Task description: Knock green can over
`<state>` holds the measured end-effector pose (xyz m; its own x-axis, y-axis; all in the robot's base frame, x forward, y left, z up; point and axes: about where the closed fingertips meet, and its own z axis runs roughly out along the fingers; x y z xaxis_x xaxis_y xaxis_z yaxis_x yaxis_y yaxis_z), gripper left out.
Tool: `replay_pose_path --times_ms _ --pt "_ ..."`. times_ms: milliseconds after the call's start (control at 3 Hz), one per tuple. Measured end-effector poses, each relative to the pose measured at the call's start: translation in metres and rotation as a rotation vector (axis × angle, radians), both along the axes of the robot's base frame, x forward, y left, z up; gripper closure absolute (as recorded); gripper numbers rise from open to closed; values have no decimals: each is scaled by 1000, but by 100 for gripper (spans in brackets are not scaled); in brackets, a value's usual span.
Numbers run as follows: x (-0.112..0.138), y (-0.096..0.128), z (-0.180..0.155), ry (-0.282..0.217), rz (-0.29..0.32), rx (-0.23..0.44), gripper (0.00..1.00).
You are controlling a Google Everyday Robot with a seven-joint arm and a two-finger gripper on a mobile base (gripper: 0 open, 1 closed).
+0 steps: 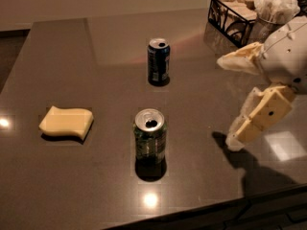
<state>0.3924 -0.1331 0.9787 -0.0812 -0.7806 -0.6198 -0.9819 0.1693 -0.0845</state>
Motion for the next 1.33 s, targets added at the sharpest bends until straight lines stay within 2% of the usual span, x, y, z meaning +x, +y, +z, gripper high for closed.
replay_pose_path --times_ms 333,1000,1333 --pt "-5 38 -14 14 59 77 0" --pt "-5 99 -47 55 123 145 0" --pt "-9 118 -58 66 142 146 0"
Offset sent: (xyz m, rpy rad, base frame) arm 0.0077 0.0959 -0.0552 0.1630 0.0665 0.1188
